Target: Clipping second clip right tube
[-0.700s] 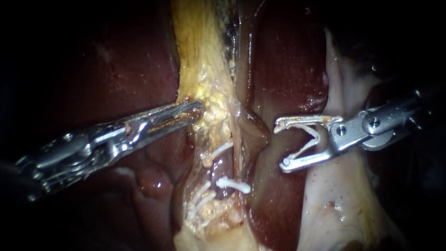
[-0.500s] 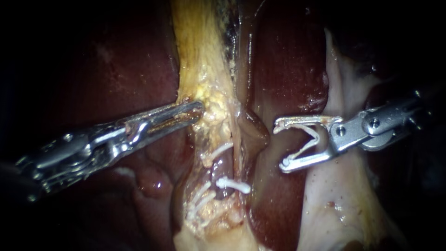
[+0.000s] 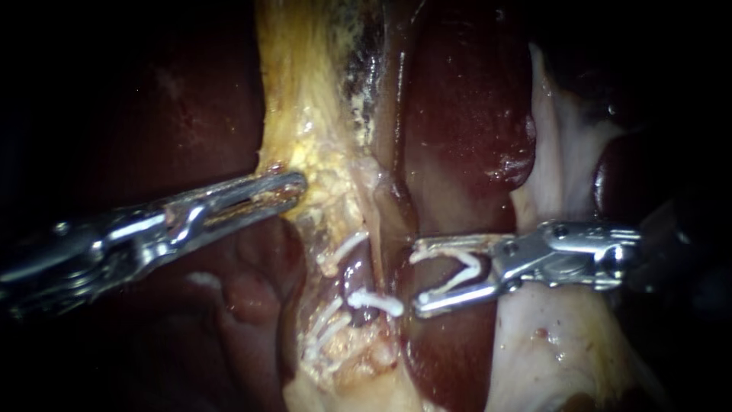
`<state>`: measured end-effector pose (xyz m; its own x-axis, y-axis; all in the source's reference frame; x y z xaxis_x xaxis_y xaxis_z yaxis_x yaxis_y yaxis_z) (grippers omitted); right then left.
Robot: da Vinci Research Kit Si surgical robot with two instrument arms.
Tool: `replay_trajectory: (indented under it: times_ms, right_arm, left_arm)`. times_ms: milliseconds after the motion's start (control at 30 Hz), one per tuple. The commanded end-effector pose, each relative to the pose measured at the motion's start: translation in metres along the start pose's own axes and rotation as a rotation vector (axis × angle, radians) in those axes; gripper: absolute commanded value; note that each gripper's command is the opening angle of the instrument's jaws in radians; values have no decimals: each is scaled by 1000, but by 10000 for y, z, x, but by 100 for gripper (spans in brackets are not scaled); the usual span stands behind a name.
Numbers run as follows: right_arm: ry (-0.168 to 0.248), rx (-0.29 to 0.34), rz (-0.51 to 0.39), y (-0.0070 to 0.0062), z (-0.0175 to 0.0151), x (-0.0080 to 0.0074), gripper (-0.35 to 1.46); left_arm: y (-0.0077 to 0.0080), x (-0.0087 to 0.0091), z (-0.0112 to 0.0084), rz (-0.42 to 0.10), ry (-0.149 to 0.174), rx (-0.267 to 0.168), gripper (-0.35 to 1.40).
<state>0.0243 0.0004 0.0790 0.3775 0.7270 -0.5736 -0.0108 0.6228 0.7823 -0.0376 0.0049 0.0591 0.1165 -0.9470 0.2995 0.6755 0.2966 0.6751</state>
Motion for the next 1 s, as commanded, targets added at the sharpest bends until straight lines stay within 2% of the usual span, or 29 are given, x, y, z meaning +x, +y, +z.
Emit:
replay_trajectory:
  times_ms: [33,300,533,867,1000]
  right_arm:
    - [0,1,19,1,5,-1,60]
    - [-5,17,97,1,23,6,60]
    - [-5,29,138,1,31,9,59]
    - [-7,35,148,1,49,15,56]
    - [-7,36,165,2,52,14,50]
  left_arm:
    - [-3,-1,-2,-1,-4,0,-35]
    - [-22,2,-10,-4,-14,1,-35]
    - [-24,2,-10,-5,-14,0,-35]
    - [-27,2,-10,-5,-15,-1,-35]
    - [-27,3,-9,-5,-15,-1,-35]
